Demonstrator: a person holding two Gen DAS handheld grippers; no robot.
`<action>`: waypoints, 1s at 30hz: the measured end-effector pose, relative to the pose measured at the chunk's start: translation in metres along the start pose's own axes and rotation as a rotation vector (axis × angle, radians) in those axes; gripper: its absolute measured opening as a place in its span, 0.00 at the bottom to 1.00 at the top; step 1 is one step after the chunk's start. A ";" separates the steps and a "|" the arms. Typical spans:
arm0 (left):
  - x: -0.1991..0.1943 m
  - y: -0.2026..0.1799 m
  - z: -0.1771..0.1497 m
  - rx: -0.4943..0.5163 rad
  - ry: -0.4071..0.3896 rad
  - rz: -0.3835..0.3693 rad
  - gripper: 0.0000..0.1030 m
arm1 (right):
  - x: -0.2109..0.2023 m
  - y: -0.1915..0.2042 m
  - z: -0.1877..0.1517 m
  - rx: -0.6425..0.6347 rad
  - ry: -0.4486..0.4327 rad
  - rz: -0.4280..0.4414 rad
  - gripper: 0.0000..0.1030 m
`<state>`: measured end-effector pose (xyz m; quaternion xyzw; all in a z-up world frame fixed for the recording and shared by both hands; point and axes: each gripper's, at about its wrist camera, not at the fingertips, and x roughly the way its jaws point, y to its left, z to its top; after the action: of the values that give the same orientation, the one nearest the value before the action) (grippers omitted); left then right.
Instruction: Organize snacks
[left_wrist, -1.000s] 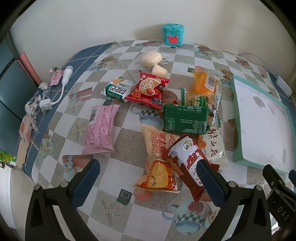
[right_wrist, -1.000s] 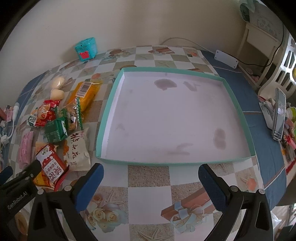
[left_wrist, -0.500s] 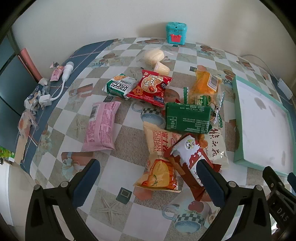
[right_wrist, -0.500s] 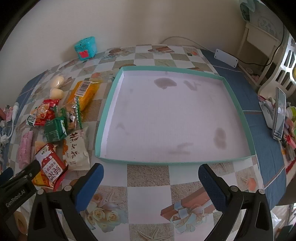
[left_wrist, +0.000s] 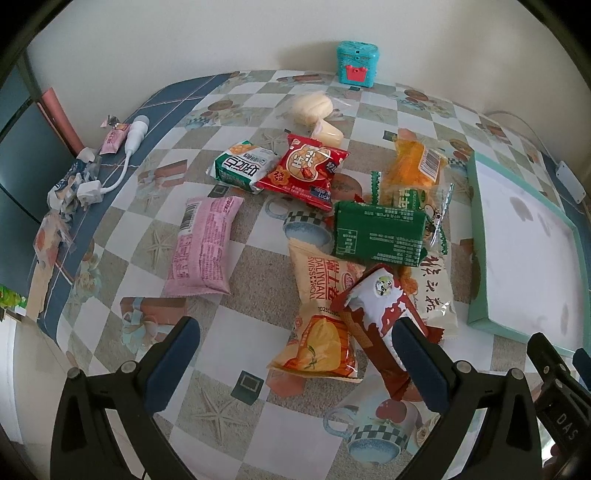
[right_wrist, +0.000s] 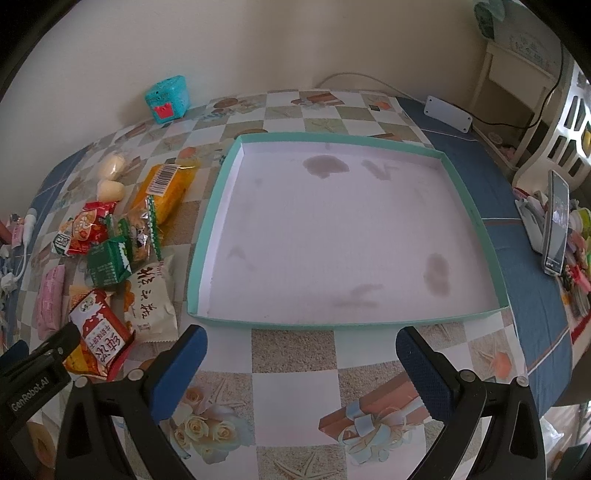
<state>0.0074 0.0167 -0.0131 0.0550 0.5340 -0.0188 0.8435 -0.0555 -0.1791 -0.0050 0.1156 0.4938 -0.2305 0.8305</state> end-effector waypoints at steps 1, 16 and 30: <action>0.000 0.000 0.000 0.000 0.000 0.000 1.00 | 0.000 0.000 0.000 0.001 0.000 0.000 1.00; 0.002 0.001 -0.002 -0.006 0.003 -0.001 1.00 | 0.001 0.000 0.000 0.001 0.004 -0.003 1.00; 0.003 0.003 -0.001 -0.014 0.008 -0.006 1.00 | 0.001 -0.001 0.000 -0.001 0.009 -0.008 1.00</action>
<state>0.0077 0.0204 -0.0161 0.0476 0.5374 -0.0172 0.8418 -0.0556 -0.1801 -0.0061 0.1140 0.4979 -0.2330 0.8275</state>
